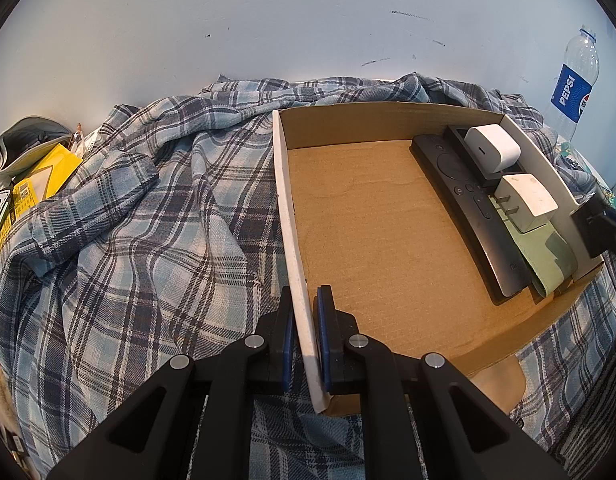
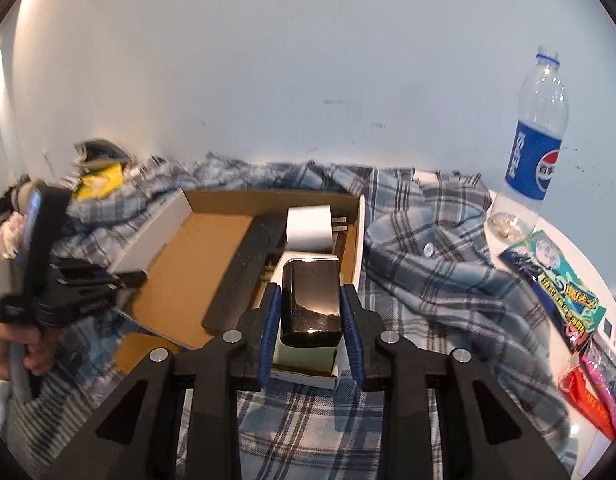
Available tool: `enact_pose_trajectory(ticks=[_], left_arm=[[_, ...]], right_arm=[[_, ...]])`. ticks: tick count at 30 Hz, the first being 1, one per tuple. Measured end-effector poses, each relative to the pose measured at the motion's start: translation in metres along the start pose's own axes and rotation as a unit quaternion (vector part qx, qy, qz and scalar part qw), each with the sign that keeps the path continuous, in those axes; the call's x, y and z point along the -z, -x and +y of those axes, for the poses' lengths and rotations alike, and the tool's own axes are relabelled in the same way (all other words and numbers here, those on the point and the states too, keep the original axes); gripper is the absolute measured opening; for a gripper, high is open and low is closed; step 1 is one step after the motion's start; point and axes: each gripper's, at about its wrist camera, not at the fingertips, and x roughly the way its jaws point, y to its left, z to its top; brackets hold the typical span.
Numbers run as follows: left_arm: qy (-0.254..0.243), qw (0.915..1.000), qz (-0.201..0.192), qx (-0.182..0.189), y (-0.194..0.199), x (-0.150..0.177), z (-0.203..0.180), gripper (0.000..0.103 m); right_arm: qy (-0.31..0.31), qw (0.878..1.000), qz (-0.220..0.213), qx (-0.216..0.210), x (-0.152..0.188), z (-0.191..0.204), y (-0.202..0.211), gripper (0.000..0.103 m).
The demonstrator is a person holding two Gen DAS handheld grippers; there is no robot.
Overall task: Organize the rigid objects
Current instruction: 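Grasp the small black box with the right gripper and lift it, then lower the black box onto the green card beside the white block, open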
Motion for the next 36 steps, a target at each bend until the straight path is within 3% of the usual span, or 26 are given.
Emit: enact_pose_trajectory(ticks=[5, 18, 20, 22, 24, 27, 31, 36], left_arm=[[0.0, 1.0, 0.0, 0.0, 0.0, 0.0, 0.0, 0.01], [0.0, 1.0, 0.0, 0.0, 0.0, 0.0, 0.0, 0.01], [0.0, 1.0, 0.0, 0.0, 0.0, 0.0, 0.0, 0.01], [0.0, 1.0, 0.0, 0.0, 0.0, 0.0, 0.0, 0.01], [0.0, 1.0, 0.0, 0.0, 0.0, 0.0, 0.0, 0.01], [0.0, 1.0, 0.0, 0.0, 0.0, 0.0, 0.0, 0.01], [0.0, 1.0, 0.0, 0.0, 0.0, 0.0, 0.0, 0.01], [0.0, 1.0, 0.0, 0.0, 0.0, 0.0, 0.0, 0.01]], right_arm=[[0.018, 1.0, -0.002, 0.022, 0.001, 0.006, -0.001, 0.029], [0.007, 1.0, 0.003, 0.015, 0.004, 0.0, -0.006, 0.03], [0.0, 1.0, -0.004, 0.016, 0.004, -0.002, -0.003, 0.037], [-0.006, 1.0, -0.009, 0.014, 0.004, -0.004, -0.001, 0.07], [-0.009, 1.0, -0.014, 0.011, 0.004, -0.005, 0.001, 0.072], [-0.009, 1.0, -0.017, 0.012, 0.003, -0.005, 0.002, 0.091], [-0.002, 0.999, -0.03, 0.018, 0.003, -0.002, 0.008, 0.101], [0.013, 0.999, -0.037, 0.024, 0.003, 0.004, 0.011, 0.102]])
